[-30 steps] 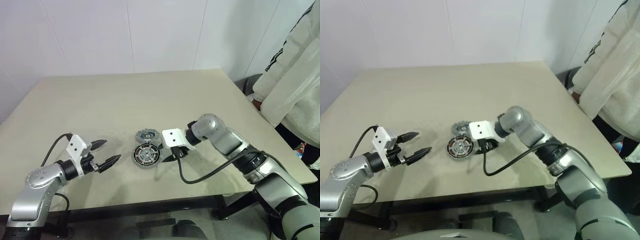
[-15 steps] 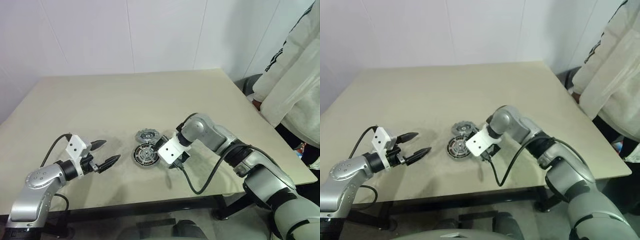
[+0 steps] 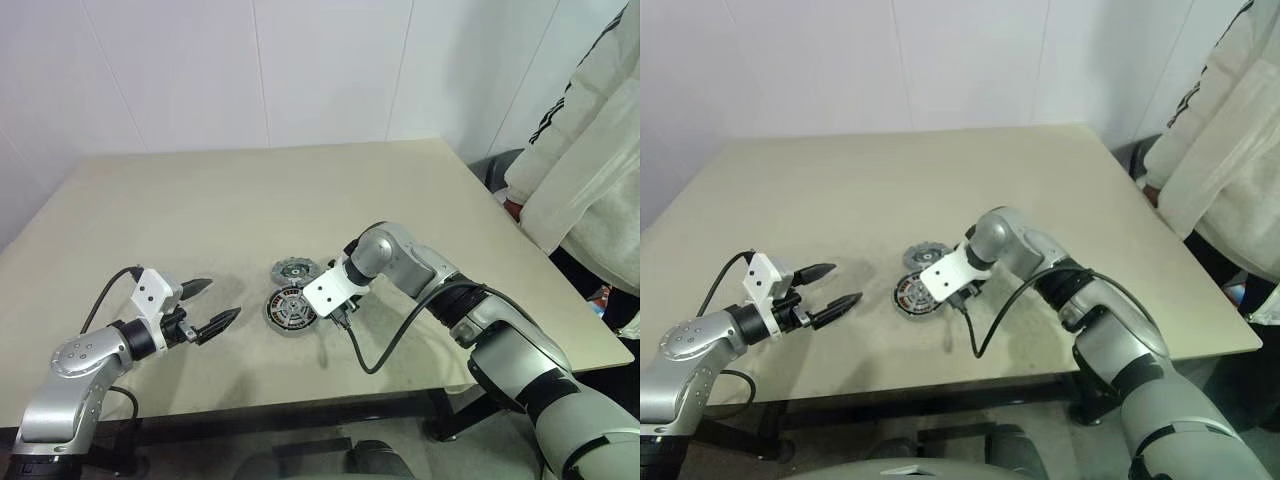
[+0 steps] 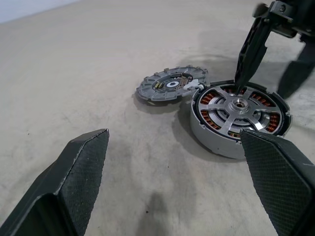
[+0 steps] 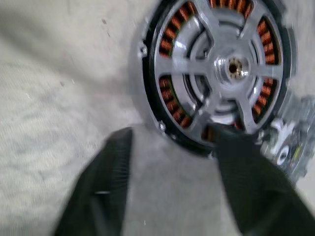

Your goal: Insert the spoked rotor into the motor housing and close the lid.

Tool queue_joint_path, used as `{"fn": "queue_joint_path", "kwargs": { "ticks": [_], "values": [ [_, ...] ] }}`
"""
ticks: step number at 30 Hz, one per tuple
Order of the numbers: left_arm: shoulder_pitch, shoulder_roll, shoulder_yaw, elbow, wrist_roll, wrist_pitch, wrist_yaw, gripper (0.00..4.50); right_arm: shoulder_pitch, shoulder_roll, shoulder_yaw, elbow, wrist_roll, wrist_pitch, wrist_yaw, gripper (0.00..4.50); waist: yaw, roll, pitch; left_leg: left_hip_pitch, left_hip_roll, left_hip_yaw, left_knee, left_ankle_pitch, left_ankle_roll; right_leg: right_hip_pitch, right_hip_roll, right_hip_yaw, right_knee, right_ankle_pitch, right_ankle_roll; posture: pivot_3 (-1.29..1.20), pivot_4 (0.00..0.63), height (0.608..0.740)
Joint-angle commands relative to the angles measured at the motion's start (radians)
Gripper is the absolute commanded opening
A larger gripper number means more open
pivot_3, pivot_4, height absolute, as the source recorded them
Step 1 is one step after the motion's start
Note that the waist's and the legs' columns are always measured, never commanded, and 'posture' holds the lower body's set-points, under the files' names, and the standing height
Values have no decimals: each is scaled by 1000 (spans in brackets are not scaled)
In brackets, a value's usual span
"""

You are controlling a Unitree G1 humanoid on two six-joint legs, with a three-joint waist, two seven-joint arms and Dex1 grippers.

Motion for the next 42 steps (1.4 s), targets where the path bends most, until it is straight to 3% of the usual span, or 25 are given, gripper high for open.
{"fn": "queue_joint_path", "kwargs": {
  "ticks": [1, 5, 15, 22, 35, 42],
  "values": [
    [-7, 6, 18, -30, -5, -14, 2, 4500, 5, 8, -23, -38, 3, 71, 22, 1265, 1, 0, 0, 0, 0, 0, 0, 0, 0, 0, 0, 0, 0, 0, 0, 0, 0, 740],
    [-7, 6, 18, -31, -5, -14, 2, 4500, 40, 19, -41, -113, 24, 214, 51, 118, 0, -1, 0, 0, 0, 0, 0, 0, 0, 0, 0, 0, 0, 0, 0, 0, 0, 740],
    [-9, 8, 18, -24, -3, -16, 0, 4500, 65, 101, -65, -313, 82, 797, 102, 69, 1, -1, 0, -2, 0, 0, 0, 0, 0, -2, 0, 0, 0, 0, 0, 0, 0, 740],
    [-12, 8, 17, -18, -1, -19, -1, 4500, 56, 100, -57, -303, 84, 783, 39, 69, -2, -1, 0, -2, -1, 0, 0, 0, 0, -2, 0, 0, 0, 0, 0, 0, 0, 740],
    [-17, 7, 8, -14, 1, -17, -4, 4500, 69, 9, -188, -424, 269, 934, 69, 4359, 0, -1, 0, -2, -1, 0, 0, 0, 0, -1, 0, -1, 0, 0, 0, 0, 0, 740],
    [-26, 2, 0, -6, 4, -19, -5, 4500, 100, -78, -353, -428, 419, 1148, 19, 4456, 3, -1, 0, -2, -1, -1, 0, 0, 0, -1, 0, -1, 0, 0, 0, 0, 0, 740]
  ]
}}
